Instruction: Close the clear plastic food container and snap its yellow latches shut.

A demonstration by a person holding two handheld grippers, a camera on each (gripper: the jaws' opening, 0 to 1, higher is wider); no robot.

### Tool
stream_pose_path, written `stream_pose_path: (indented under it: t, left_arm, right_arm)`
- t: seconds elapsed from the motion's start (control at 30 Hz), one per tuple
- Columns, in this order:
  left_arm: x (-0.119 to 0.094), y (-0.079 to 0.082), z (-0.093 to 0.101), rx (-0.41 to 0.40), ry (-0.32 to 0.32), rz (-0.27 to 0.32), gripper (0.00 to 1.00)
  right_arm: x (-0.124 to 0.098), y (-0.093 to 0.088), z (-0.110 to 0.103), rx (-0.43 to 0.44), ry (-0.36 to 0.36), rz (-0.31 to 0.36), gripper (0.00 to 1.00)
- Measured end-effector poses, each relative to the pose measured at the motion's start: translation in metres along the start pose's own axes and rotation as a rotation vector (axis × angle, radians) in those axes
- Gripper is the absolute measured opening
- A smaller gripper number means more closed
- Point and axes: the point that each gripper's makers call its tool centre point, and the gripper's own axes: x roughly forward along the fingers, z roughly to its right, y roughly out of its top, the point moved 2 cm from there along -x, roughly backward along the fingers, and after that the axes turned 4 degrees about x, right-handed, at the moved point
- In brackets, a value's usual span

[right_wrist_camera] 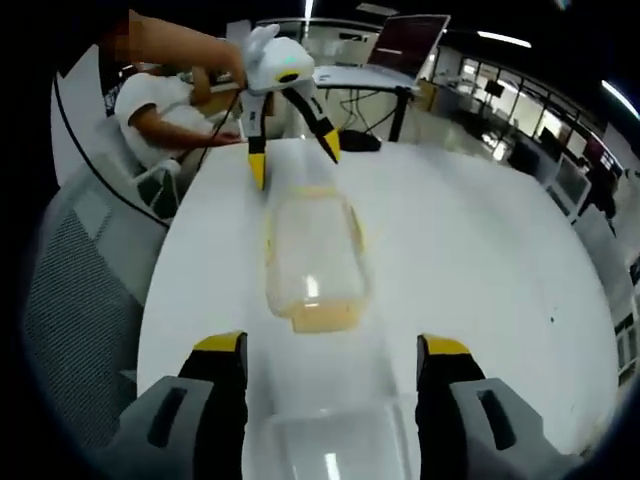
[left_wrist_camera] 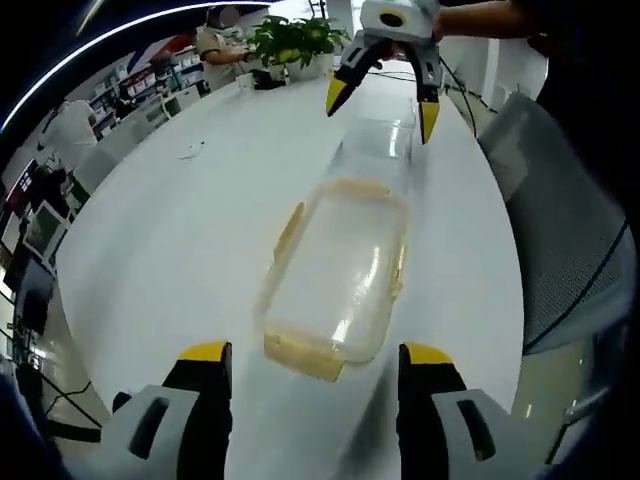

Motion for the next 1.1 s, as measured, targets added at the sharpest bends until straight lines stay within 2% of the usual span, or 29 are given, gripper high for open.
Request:
stream_pose_path:
  t: [0.23, 0.33, 0.63, 0.8, 1.1]
  left_arm:
    - [0.006, -0.004, -0.001, 0.08, -0.043, -0.025, 0.56]
    - [0.009, -0.01, -0.002, 0.121, -0.055, -0.059, 0.52]
    - [0.018, -0.017, -0.006, 0.141, -0.124, -0.074, 0.42]
    - [0.019, -0.018, -0.012, 0.145, -0.155, -0.083, 0.42]
    - [0.024, -0.015, -0.017, 0.217, -0.201, -0.108, 0.39]
  right_arm:
    - [0.014, 0.0, -0.001, -0.014, 0.028, -0.023, 0.6]
    - [0.018, 0.0, -0.001, -0.031, 0.033, -0.03, 0.58]
    - [0.036, -0.004, 0.002, -0.021, 0.058, -0.068, 0.52]
    - [0.044, -0.005, -0.001, -0.031, 0.075, -0.085, 0.49]
    - [0.055, -0.006, 0.0, -0.064, 0.088, -0.119, 0.44]
